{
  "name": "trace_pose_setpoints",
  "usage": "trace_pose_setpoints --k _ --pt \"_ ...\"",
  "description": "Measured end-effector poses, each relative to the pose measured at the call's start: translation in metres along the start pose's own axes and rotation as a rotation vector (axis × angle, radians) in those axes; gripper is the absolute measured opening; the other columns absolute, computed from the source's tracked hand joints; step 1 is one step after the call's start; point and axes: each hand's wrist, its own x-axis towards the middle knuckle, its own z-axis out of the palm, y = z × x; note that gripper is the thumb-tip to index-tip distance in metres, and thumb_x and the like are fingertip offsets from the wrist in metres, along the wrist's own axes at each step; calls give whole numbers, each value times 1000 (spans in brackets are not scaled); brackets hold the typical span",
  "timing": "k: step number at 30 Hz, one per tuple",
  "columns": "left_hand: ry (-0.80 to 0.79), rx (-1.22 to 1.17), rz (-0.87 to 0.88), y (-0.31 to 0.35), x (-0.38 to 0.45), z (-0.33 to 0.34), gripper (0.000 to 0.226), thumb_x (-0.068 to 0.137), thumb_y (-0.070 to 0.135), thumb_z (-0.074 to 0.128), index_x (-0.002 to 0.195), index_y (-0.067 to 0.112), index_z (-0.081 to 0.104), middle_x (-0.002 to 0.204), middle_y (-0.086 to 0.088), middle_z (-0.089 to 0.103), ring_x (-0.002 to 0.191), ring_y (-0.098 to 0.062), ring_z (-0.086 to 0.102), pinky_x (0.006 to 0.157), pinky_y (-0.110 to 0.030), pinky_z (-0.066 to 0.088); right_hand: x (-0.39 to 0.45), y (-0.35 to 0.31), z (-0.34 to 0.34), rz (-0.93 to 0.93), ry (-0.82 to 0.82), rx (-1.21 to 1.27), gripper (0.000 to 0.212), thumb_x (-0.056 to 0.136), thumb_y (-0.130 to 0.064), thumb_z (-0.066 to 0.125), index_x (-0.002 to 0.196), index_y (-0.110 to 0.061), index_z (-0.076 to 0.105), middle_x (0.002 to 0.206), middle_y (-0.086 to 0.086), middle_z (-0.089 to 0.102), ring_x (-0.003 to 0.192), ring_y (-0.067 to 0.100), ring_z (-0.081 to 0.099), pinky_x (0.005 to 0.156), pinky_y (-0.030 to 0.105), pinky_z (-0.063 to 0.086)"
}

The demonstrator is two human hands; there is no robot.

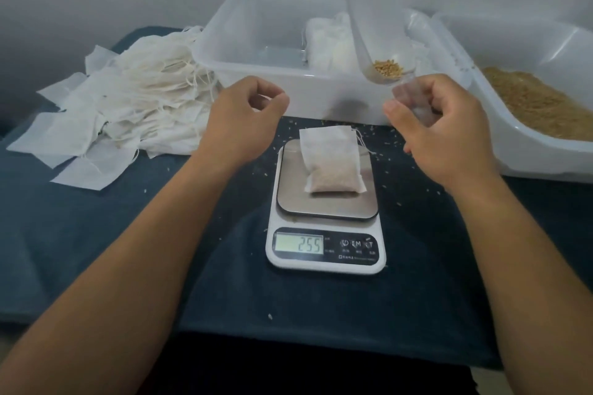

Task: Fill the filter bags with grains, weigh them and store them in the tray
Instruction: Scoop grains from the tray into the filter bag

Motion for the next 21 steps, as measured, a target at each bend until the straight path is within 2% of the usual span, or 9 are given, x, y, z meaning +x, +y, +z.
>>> trace_pose_setpoints --k 3,5,9,11,13,18,21 --pt "-76 22 -6 3 -2 1 7 93 40 67 93 35 71 71 19 66 53 6 57 51 -11 42 1 -2 0 -1 10 7 36 90 -54 68 110 -25 65 94 -17 68 82 12 68 75 51 61" --pt "-155 54 9 4 -4 2 8 93 45 67 94 37 70 78 19 73 60 4 64 59 -16 46 1 -3 0 -7 4 11 34 91 -53 68 110 -24 66 92 -17 68 80 12 67 76 50 61" --pt "-280 83 93 8 -10 4 11 92 53 66 92 42 69 81 25 73 71 8 67 60 -6 43 0 -1 0 -24 2 23 31 90 -53 68 107 -27 64 91 -15 69 72 8 67 72 39 60" --pt "-300 104 130 9 -11 6 11 89 54 68 90 44 69 83 26 72 72 10 64 66 -10 44 0 0 -1 -31 0 31 32 89 -55 67 107 -28 64 93 -15 70 72 5 66 71 35 59" --pt "-318 91 140 10 -11 8 11 87 50 74 94 42 71 82 22 72 71 9 63 70 -15 45 0 -1 -2 -27 -3 45 34 88 -57 66 107 -29 64 97 -15 70 74 4 66 71 37 60" --pt "-365 59 210 21 -12 8 13 88 30 77 98 37 73 82 22 71 62 5 59 63 -7 43 3 0 -6 -4 27 87 26 90 -49 71 107 -30 65 98 -19 70 81 8 69 70 50 62" --pt "-344 13 255 32 -12 4 15 90 24 75 96 37 74 83 19 70 59 2 54 63 -9 43 6 3 -15 -4 69 79 21 91 -49 71 106 -36 63 101 -30 66 83 5 68 69 47 62"
